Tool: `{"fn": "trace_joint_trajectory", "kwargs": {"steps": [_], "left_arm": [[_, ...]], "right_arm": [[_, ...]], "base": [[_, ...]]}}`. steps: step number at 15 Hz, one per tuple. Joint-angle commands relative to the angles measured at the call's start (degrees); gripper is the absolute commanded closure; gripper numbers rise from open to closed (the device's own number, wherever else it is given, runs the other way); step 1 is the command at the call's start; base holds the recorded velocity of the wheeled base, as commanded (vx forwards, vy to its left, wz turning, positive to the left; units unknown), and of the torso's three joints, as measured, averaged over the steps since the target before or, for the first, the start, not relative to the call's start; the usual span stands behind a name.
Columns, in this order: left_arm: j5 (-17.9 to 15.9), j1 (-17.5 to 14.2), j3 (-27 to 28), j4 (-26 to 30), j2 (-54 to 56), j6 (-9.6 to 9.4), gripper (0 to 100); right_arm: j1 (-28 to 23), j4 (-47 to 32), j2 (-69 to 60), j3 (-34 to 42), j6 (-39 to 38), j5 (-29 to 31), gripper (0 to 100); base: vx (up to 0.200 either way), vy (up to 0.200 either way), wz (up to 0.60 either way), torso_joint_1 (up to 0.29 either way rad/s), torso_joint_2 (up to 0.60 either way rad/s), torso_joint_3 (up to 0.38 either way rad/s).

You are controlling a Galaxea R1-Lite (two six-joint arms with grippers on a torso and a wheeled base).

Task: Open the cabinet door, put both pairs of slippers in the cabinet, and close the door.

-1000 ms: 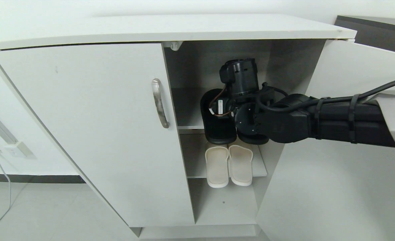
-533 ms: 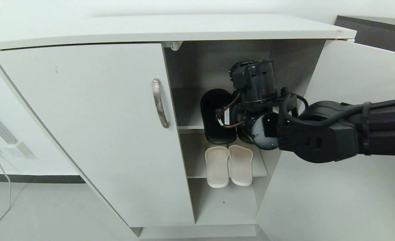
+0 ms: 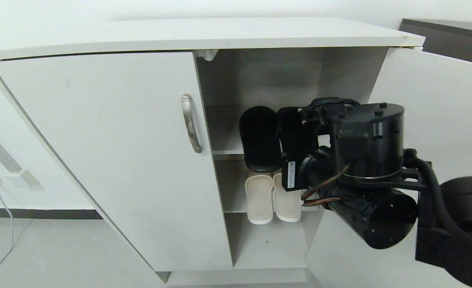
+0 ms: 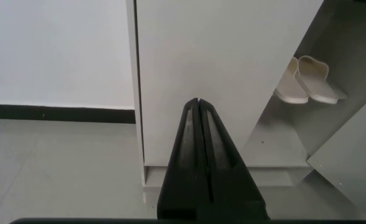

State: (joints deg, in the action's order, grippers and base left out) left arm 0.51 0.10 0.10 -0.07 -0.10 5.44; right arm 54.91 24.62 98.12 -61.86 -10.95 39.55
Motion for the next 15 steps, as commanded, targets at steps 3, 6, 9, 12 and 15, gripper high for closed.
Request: {"fn": "trace_joint_trajectory", "kwargs": {"steps": [3,6,9,12,15], "left_arm": [[0.02,-0.01,-0.01,-0.01,0.01,-0.16,100],[0.02,-0.01,-0.01,-0.01,0.01,-0.08,100],[-0.07,-0.01,-0.01,-0.01,0.01,-0.16,100],[-0.07,-0.01,-0.01,-0.01,0.01,-0.25,100],[-0.07,-0.01,-0.01,-0.01,0.01,-0.25,100]], "right_arm": [[0.46,5.96,-3.38,8.94,0.49,-6.5,100],[0.55,6.22,-2.5,9.03,0.4,-6.68,100],[0.73,6.93,-2.5,9.82,0.4,-6.59,100],[1.17,6.93,-2.41,10.26,0.4,-6.5,100],[1.34,6.93,-2.5,10.88,0.49,-6.41,100]], "base": [[0.0,0.0,0.0,0.0,0.0,0.0],[0.0,0.0,0.0,0.0,0.0,0.0],[0.0,0.0,0.0,0.0,0.0,0.0],[-0.2,0.0,0.0,0.007,0.0,0.001],[-0.2,0.0,0.0,-0.005,0.0,0.002]]}}
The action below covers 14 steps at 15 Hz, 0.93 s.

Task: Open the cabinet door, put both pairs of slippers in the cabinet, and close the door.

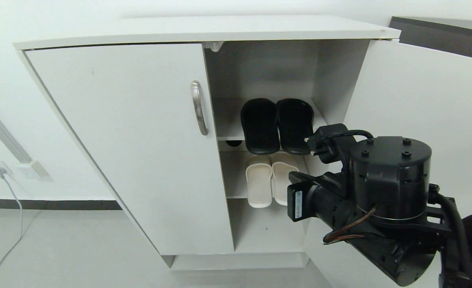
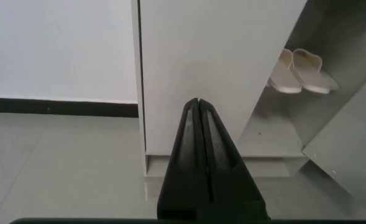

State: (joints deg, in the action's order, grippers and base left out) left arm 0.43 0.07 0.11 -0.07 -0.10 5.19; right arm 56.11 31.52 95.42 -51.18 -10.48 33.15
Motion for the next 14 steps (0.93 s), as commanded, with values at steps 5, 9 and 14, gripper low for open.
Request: {"fn": "trace_joint_trajectory", "kwargs": {"steps": [5,9,14], "left_arm": [[0.01,0.01,-0.02,-0.01,0.01,0.08,100],[0.01,0.01,0.07,-0.01,0.01,0.08,100],[0.1,0.01,-0.02,-0.01,0.01,0.26,100]], "right_arm": [[0.58,0.12,0.39,1.17,-0.06,-0.01,100],[0.58,0.73,1.18,1.69,0.02,-0.01,100],[0.49,0.99,1.0,3.28,1.61,-0.28,100]], "base": [[-0.2,0.0,0.0,0.001,0.0,0.0],[-0.2,0.0,0.0,0.002,0.0,0.002],[-0.12,0.0,0.0,0.001,0.0,0.002]]}}
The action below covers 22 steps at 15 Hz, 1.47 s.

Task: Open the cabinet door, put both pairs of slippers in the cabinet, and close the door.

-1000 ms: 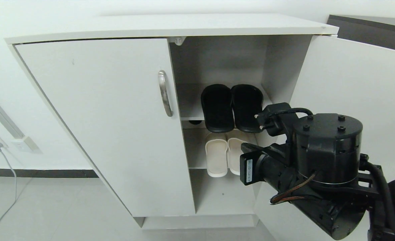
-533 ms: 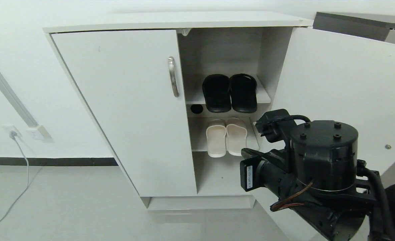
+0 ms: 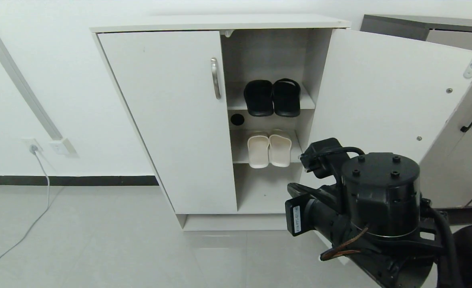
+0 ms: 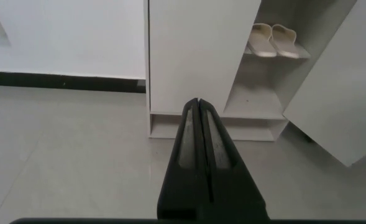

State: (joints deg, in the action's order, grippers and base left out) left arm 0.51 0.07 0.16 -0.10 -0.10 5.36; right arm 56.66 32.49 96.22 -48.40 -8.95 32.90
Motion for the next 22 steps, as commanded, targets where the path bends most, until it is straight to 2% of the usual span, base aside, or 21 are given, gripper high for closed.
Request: {"fn": "trace_joint_trajectory", "kwargs": {"steps": [1,13,17,22], "left_arm": [[0.02,0.01,0.02,0.01,0.01,0.09,100],[0.02,0.01,0.02,0.01,0.01,0.17,100],[0.02,0.01,0.02,0.01,0.01,0.17,100],[0.02,0.01,0.02,0.01,0.01,0.17,100]], "right_arm": [[-0.06,0.12,0.55,0.67,0.07,-0.03,100],[-1.38,1.53,4.06,1.29,-0.19,-1.88,100],[-1.64,1.53,4.15,1.81,-0.19,-1.88,100],[-1.73,1.53,4.33,2.17,-0.19,-1.61,100]], "base": [[0.0,0.0,0.0,0.0,0.0,0.0],[0.0,0.0,0.0,0.0,0.0,0.0],[0.0,0.0,0.0,0.011,-0.2,-0.299],[0.0,0.0,0.0,0.07,-0.51,-0.364]]}}
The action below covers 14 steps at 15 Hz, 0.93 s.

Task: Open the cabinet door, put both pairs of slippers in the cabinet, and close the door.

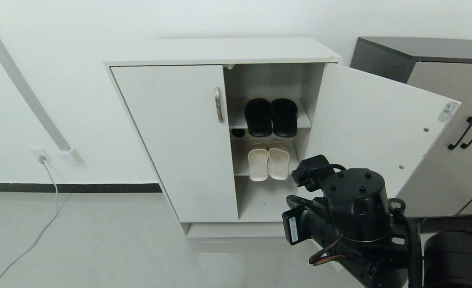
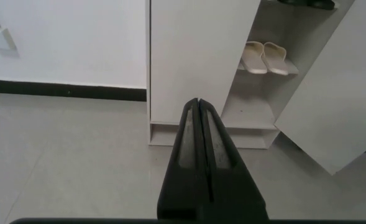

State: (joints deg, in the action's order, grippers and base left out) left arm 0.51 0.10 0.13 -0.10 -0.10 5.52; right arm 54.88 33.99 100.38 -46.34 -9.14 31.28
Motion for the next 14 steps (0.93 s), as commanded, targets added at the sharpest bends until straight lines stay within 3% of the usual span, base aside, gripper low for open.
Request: {"fn": "trace_joint_trajectory", "kwargs": {"steps": [1,14], "left_arm": [[0.02,-0.01,-0.05,0.01,0.01,0.01,100],[0.02,-0.01,0.04,0.01,0.01,-0.51,100]], "right_arm": [[0.05,0.03,0.17,0.11,-0.09,0.01,100],[-0.92,0.03,1.58,-1.39,0.09,-1.31,100]], "base": [[0.0,0.0,0.0,0.115,-0.46,-0.349],[0.0,0.0,0.0,0.167,-0.49,-0.323]]}}
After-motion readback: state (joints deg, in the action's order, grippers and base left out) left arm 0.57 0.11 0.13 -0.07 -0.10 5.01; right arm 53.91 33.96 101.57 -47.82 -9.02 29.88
